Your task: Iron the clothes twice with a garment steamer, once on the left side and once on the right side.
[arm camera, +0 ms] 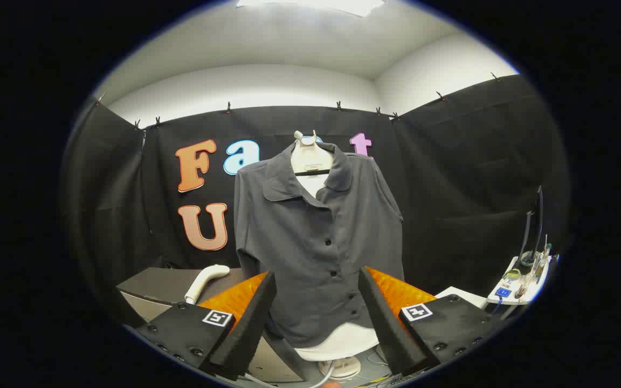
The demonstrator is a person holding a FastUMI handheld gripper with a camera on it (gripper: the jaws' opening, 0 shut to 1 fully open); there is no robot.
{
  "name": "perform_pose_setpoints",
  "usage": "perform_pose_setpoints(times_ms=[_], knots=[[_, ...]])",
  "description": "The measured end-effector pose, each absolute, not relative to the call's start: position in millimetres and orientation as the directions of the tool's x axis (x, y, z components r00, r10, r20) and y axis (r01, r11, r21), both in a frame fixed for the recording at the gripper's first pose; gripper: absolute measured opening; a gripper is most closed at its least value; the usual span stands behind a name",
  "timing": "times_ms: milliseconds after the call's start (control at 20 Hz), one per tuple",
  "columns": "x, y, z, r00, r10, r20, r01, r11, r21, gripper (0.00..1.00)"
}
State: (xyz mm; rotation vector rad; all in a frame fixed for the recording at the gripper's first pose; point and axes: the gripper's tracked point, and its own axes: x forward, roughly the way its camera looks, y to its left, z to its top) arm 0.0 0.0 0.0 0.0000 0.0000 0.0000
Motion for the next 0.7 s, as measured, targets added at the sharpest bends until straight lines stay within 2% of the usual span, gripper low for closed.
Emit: perform_pose_setpoints(times_ms=[700], knots=[[14, 14, -6, 0.999, -0.006, -0.036, 0.005, 0.999, -0.037, 0.98]])
